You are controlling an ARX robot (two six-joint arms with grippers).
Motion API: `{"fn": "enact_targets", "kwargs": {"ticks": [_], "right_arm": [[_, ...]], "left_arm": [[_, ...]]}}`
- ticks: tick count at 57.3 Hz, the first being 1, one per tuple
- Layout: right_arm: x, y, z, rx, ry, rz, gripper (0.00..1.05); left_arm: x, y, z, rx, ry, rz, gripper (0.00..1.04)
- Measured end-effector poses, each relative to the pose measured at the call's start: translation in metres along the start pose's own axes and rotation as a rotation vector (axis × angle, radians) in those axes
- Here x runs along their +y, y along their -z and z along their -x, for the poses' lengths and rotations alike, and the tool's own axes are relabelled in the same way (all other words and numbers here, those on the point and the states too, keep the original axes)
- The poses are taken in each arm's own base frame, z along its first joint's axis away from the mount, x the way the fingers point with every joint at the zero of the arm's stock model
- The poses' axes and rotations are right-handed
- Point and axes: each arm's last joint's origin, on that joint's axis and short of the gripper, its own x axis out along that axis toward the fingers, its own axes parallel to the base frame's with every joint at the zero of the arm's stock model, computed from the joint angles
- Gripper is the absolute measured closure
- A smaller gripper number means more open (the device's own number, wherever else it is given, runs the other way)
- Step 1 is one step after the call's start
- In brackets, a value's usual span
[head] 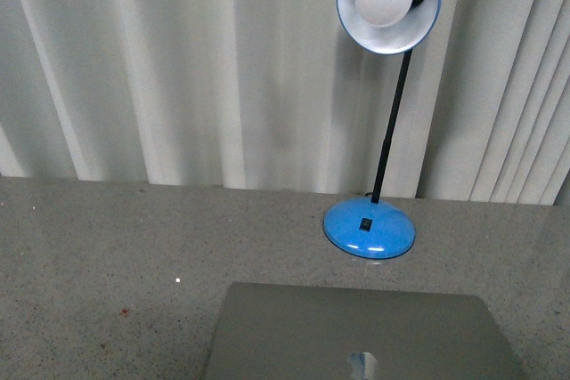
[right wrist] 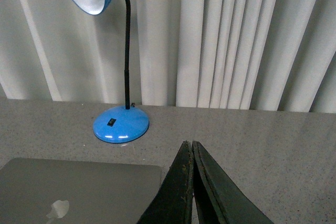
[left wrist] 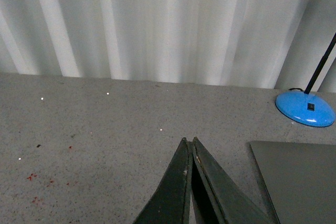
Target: Close laptop
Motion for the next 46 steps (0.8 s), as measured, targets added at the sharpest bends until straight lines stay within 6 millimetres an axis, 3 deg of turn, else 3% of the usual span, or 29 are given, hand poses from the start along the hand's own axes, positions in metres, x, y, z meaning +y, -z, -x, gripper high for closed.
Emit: {"fn": "enact_targets", "kwargs": {"ticks": [30, 36, 46], "right_arm": [[0.000, 0.003, 0.013, 0.006, 0.000, 0.000, 1.01], [0.000, 0.003, 0.013, 0.006, 0.000, 0.000, 0.83], [0.000, 0.003, 0.013, 0.006, 0.000, 0.000, 0.53]], "left_arm": [[0.000, -0.002, 0.004, -0.031, 0.000, 0.000, 1.01], [0.000, -0.002, 0.004, -0.031, 0.000, 0.001, 1.01], [0.000, -0.002, 0.004, -0.031, 0.000, 0.001, 0.70]]}}
